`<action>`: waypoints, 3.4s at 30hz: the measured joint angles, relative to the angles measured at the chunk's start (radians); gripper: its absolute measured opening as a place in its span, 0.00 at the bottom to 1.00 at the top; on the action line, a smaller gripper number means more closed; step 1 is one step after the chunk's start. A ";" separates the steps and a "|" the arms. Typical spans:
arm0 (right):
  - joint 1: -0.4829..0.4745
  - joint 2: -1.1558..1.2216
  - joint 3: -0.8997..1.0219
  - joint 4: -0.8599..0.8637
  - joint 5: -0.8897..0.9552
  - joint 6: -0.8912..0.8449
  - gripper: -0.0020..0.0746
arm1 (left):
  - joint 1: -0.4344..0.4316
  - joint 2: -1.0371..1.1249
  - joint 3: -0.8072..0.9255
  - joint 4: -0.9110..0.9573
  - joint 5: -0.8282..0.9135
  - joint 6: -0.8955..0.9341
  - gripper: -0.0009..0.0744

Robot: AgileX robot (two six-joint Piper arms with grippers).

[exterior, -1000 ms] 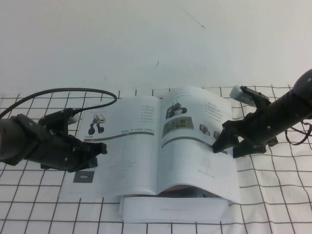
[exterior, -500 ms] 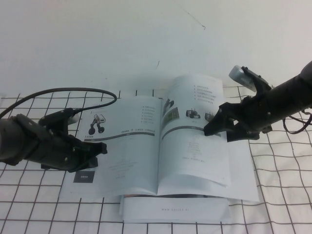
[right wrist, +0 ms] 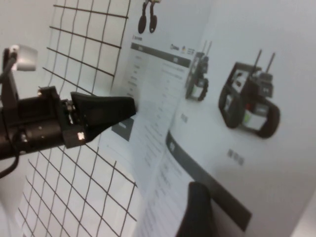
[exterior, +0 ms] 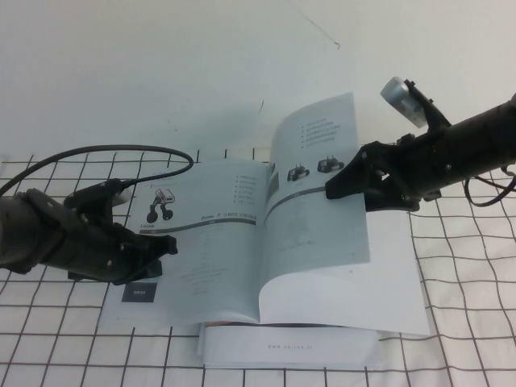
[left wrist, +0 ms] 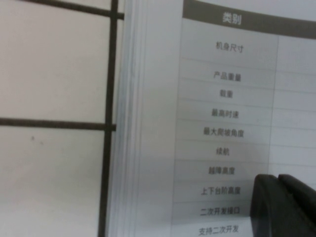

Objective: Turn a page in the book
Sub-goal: Open the closed book

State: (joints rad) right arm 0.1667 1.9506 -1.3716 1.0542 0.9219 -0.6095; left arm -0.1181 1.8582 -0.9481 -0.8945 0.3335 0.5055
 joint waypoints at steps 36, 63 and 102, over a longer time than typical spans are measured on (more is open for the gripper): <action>-0.008 -0.051 -0.037 0.035 0.008 -0.075 0.70 | -0.194 -0.355 0.000 -0.292 0.151 0.314 0.01; -0.008 -0.051 -0.038 0.041 -0.003 -0.108 0.70 | -0.860 -0.449 0.006 -0.337 -0.256 0.445 0.01; -0.050 0.097 -0.024 -0.388 0.008 -0.017 0.65 | -0.218 -0.327 0.154 -0.616 0.166 0.463 0.01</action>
State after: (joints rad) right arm 0.1163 2.0479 -1.3959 0.6662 0.9302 -0.6269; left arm -0.3363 1.5307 -0.7943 -1.5107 0.4993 0.9681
